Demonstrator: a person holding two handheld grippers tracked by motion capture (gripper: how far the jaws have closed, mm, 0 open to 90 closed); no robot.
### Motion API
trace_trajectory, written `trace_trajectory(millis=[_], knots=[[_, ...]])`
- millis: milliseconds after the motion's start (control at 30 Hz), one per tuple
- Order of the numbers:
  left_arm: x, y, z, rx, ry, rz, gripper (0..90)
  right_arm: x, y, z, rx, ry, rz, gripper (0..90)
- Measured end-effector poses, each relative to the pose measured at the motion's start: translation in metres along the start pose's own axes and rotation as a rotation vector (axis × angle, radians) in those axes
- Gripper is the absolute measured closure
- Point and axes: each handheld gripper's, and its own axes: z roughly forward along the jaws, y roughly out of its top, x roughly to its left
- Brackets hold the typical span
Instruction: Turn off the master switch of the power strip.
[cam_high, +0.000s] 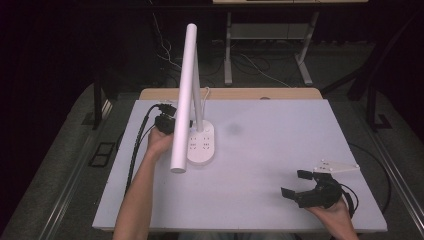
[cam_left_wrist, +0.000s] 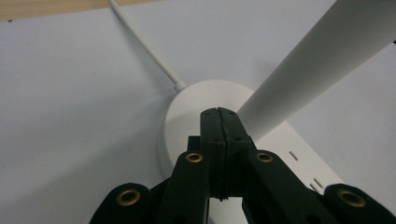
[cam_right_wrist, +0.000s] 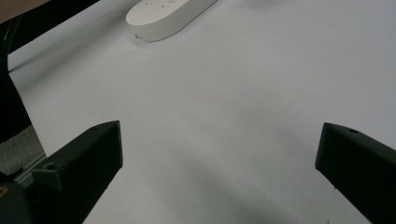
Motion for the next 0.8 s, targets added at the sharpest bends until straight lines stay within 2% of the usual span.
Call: trace_trajectory(millis=[367, 467, 567, 700, 800], knots=[[-0.001, -0.003, 0.005, 0.027, 0.0, 0.008, 90.0, 0.0, 0.0, 0.0, 0.0, 0.001, -0.001, 0.0], [0.0, -0.006, 0.006, 0.025, 0.012, 0.0, 90.0, 0.0, 0.0, 0.0, 0.001, 0.001, -0.001, 0.0], [0.003, -0.01, 0.006, 0.008, 0.001, -0.024, 90.0, 0.0, 0.0, 0.0, 0.001, 0.002, -0.003, 0.0], [0.004, -0.01, 0.005, 0.014, -0.002, -0.019, 90.0, 0.0, 0.0, 0.001, 0.002, 0.002, -0.005, 0.0], [0.005, -0.011, 0.005, 0.01, -0.008, -0.032, 90.0, 0.0, 0.0, 0.0, 0.003, 0.001, -0.004, 0.0]])
